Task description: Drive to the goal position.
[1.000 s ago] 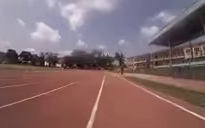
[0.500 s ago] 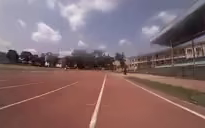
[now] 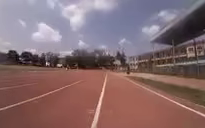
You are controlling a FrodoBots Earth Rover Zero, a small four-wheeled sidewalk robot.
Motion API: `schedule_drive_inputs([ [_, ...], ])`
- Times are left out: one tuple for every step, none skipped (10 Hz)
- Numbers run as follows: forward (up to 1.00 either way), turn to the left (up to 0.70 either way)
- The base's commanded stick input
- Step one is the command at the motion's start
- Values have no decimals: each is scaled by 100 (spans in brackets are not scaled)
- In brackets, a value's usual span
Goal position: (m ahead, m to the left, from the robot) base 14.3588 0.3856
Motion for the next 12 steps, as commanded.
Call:
schedule_drive_inputs([
  [70, 0],
  [70, 0],
  [70, 0],
  [70, 0],
  [70, 0],
  [70, 0],
  [70, 0],
  [70, 0],
  [70, 0],
  [70, 0],
  [70, 0],
  [70, 0],
])
